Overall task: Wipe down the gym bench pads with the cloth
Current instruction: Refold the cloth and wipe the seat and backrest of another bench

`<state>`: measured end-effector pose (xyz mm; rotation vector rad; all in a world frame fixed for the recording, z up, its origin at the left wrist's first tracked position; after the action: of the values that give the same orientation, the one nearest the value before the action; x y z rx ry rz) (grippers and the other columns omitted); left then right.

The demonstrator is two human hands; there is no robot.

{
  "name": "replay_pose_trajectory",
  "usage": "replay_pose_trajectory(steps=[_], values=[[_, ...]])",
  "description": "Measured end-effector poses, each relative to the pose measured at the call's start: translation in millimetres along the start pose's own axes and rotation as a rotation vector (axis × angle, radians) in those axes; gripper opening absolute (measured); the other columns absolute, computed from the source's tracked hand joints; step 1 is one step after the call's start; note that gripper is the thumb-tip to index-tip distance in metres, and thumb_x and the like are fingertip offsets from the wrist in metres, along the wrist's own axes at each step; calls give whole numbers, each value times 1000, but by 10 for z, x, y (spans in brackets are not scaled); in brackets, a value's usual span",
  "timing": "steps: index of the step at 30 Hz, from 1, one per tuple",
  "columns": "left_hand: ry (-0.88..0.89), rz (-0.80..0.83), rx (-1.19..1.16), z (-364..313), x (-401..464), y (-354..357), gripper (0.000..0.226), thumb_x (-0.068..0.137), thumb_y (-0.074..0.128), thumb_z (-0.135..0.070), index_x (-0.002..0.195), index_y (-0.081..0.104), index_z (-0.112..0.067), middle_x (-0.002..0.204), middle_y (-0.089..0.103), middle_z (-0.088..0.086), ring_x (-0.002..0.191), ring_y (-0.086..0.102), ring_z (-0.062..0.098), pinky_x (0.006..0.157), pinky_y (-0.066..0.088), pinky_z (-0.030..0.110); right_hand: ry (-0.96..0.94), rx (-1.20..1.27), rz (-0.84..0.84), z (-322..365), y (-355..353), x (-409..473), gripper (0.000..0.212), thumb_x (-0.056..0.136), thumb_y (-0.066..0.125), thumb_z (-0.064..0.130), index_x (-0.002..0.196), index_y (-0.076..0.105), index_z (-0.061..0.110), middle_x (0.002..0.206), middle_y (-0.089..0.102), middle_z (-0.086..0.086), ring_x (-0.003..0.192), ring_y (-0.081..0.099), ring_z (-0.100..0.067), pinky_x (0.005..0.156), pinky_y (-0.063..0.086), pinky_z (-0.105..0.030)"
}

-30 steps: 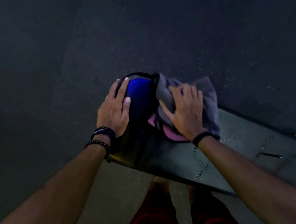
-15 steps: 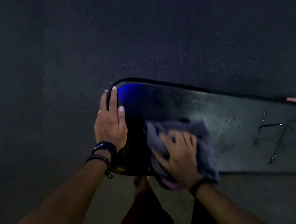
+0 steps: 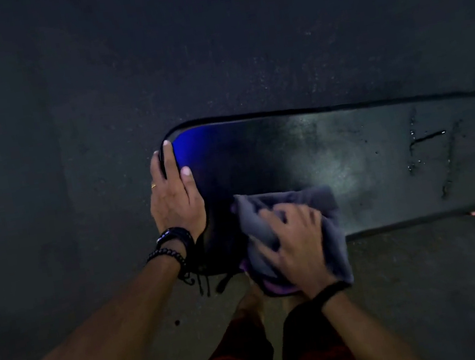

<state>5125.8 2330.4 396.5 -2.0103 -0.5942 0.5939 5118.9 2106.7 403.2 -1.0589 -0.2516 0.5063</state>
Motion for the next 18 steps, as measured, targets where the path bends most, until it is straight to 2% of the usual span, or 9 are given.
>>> replay_pose_trajectory(steps=[1, 4, 6, 7, 9, 11, 13, 15, 18], values=[[-8, 0, -7, 0, -10, 5, 56, 101, 22, -41, 155, 16, -29, 160, 22, 6, 125, 48, 33, 90, 46, 48, 77, -24, -20, -320, -53, -8, 32, 84, 61, 46, 107, 56, 25, 95, 56, -4, 87, 52, -29, 77, 37, -43], [7, 5, -10, -12, 12, 36, 57, 100, 22, -42, 155, 14, -29, 160, 22, 6, 121, 51, 33, 88, 49, 50, 551, -119, -181, -1254, -298, 410, 40, 90, 53, 54, 103, 58, 17, 96, 54, -12, 92, 50, -31, 82, 34, -45], [-5, -3, -10, 7, 32, 45, 57, 100, 22, -42, 155, 15, -29, 159, 23, 5, 118, 53, 32, 86, 51, 49, 766, -128, -291, -1361, -404, 813, 47, 91, 47, 58, 106, 60, 15, 102, 56, -14, 100, 50, -33, 85, 34, -46], [-11, -8, -12, 9, 34, 50, 56, 100, 23, -42, 155, 17, -29, 158, 24, 5, 118, 53, 32, 84, 51, 48, 773, -104, -302, -1220, -385, 969, 45, 92, 47, 57, 107, 60, 17, 105, 56, -13, 101, 50, -32, 85, 34, -45], [3, -14, -19, -8, 15, 55, 57, 100, 24, -41, 155, 20, -27, 157, 27, 6, 119, 53, 33, 84, 50, 48, 543, -68, -250, -589, -255, 1072, 36, 92, 47, 54, 110, 58, 24, 106, 54, -8, 100, 47, -29, 85, 35, -44], [31, -6, -19, -16, 28, 44, 57, 100, 25, -42, 155, 22, -24, 157, 28, 10, 122, 50, 36, 85, 48, 49, 243, -19, -107, 161, -11, 717, 33, 90, 50, 50, 115, 54, 28, 107, 50, -2, 99, 45, -24, 83, 35, -42], [15, 2, -18, 19, 26, 38, 57, 100, 24, -42, 155, 21, -24, 157, 27, 9, 124, 49, 36, 87, 48, 50, 107, 26, 6, 371, 151, 151, 35, 85, 58, 48, 114, 56, 29, 103, 52, 0, 94, 49, -25, 79, 35, -42], [-3, -7, -26, 15, 9, 24, 57, 101, 24, -41, 155, 21, -25, 157, 26, 8, 126, 48, 34, 91, 47, 50, 138, 15, -4, -65, 79, -110, 30, 82, 60, 47, 106, 59, 29, 96, 54, 0, 87, 51, -27, 75, 34, -43], [10, -16, -25, -43, 13, 21, 56, 101, 24, -40, 155, 20, -25, 158, 25, 7, 127, 47, 33, 92, 46, 50, 519, -106, -167, -1160, -250, 57, 39, 90, 50, 55, 107, 60, 22, 100, 54, -9, 95, 48, -31, 83, 33, -44]])
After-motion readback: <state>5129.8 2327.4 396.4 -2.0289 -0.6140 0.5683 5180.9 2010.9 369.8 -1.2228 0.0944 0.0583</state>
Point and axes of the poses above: each hand's wrist, its own x-axis towards the middle knuckle, its own y-axis out of the palm, z = x × y, the point moved 10 cm from there along x, towards the middle knuckle
